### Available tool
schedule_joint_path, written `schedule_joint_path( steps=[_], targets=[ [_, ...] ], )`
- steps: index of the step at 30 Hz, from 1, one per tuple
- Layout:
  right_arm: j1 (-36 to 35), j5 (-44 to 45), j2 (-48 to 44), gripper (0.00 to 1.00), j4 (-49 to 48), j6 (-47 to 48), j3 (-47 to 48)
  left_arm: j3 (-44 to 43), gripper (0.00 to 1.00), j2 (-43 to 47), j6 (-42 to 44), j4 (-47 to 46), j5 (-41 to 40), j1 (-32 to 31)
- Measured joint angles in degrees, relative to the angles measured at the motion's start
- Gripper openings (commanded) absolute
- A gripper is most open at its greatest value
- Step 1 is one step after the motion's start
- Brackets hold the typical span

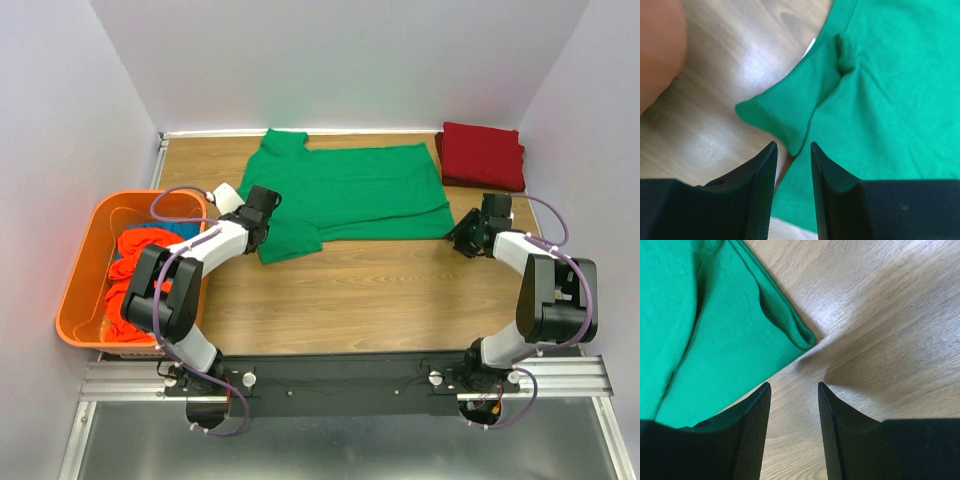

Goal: Fold and stack the t-shirts
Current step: Fold the tshirt

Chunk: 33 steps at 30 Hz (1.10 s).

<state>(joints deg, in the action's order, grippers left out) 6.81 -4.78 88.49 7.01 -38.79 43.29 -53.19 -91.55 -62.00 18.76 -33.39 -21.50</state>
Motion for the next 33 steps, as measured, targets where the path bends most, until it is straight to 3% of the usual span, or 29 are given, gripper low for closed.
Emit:
schedule_joint_path(
  steps=[9,17,22,26,30,31,32,33],
  targets=[
    [0.0,0.0,1.4,0.51,-0.2,0.0,0.7,-1.7,0.41,-3.7,-0.9,1.4,-1.1,0.0],
    [0.0,0.2,3.0,0.51,-0.5,-0.2,2.0,-1.7,0.50,-4.6,-1.6,2.9,-2.2,0.0],
    [0.0,0.4,4.0,0.51,-1.3,-0.4,2.9,-1.7,0.49,-5.2,-1.5,2.7,-2.3,0.0],
    [0.0,0.6,4.8,0.50,-1.5,-0.6,3.6,-1.8,0.35,-6.9,-1.0,2.1,-2.2,0.0],
    [0.0,1.0,5.6,0.47,-1.9,-0.9,4.2,-2.1,0.11,-7.8,-0.4,1.0,-2.6,0.0],
    [0.0,1.1,5.8,0.42,-2.1,-0.9,4.3,-2.2,0.03,-7.9,0.0,0.6,-2.6,0.1],
    [0.0,1.2,5.9,0.31,-2.3,-0.9,4.4,-2.2,0.00,-8.0,0.3,0.2,-2.6,0.1],
    [0.0,1.4,6.1,0.27,-2.4,-1.0,4.5,-2.2,0.00,-8.0,0.8,-0.1,-2.6,0.1]
  ],
)
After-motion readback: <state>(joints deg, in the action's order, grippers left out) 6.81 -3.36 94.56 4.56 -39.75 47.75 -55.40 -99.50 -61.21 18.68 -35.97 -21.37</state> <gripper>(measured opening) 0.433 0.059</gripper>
